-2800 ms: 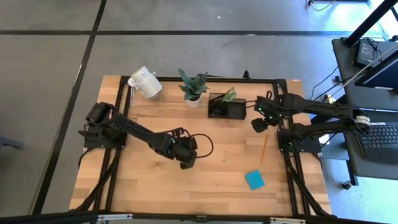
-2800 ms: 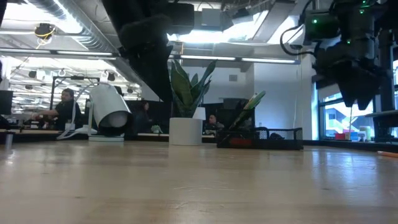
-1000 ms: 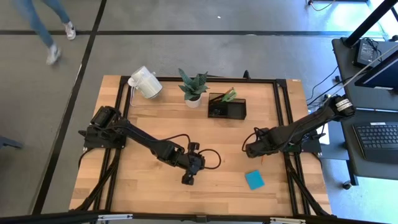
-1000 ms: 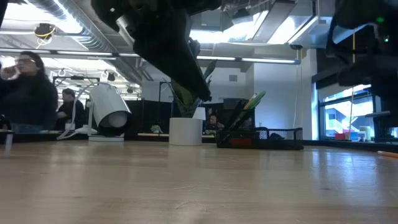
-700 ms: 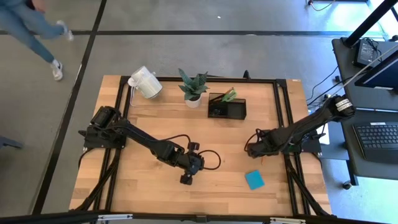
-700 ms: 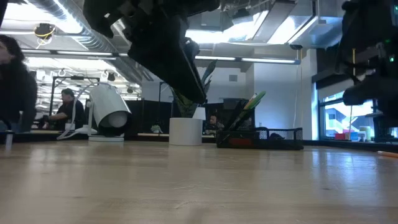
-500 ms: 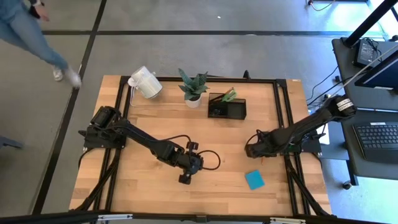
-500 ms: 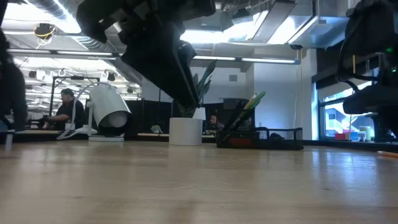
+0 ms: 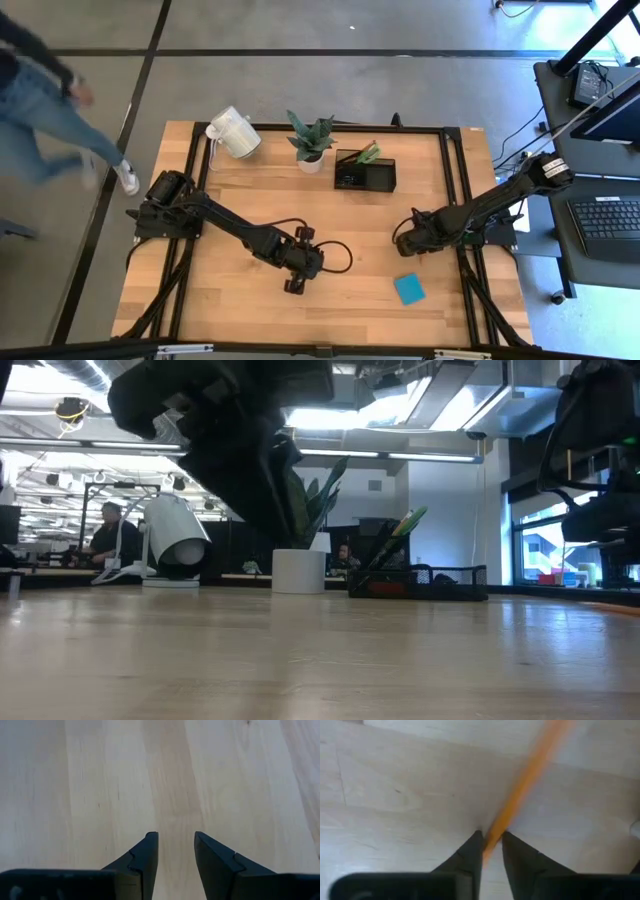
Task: Pick and place office supplies into organizer
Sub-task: Put the orange pencil into the desk organizer
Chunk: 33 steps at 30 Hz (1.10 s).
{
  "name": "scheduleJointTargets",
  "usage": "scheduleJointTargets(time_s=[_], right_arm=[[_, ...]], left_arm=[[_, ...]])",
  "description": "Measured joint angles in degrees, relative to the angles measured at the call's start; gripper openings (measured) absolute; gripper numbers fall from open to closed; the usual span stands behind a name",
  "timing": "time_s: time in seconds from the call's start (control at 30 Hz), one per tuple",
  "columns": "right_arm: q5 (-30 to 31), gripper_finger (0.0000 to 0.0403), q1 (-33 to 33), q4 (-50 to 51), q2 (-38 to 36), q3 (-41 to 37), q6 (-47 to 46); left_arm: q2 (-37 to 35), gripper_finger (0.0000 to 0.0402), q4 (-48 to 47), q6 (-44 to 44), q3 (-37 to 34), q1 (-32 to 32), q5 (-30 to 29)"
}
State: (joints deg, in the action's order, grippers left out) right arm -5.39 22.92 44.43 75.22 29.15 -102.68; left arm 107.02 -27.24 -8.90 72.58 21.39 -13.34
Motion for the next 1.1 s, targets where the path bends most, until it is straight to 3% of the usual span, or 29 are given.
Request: scheduleJointTargets(time_s=[0.2, 0.47, 0.6, 0.83, 1.1], right_arm=[[0.07, 0.0016, 0.02, -0.23, 0.02, -0.03, 5.81], [-0.13, 0.0017, 0.08, -2.69, 0.54, 0.61, 18.00], [0.22, 0.0013, 0.65, -3.64, 3.72, 2.65, 21.63], [1.48, 0.0013, 1.42, 0.93, 12.62, 9.53, 27.99], [3.37, 0.0012, 1.49, 11.06, 24.77, 20.81, 38.93]], left_arm=[[0.00, 0.0120, -4.68, -4.15, 0.00, 0.09, 0.00], [0.00, 0.0120, -10.27, -9.67, -0.08, 0.88, -2.41], [0.00, 0.0120, -6.09, -9.89, -3.37, 1.07, -2.11], [-0.22, 0.0096, 6.84, -13.94, -11.07, -0.73, 7.67], [-1.75, 0.0074, 10.88, -10.52, -11.98, -3.74, 5.40]])
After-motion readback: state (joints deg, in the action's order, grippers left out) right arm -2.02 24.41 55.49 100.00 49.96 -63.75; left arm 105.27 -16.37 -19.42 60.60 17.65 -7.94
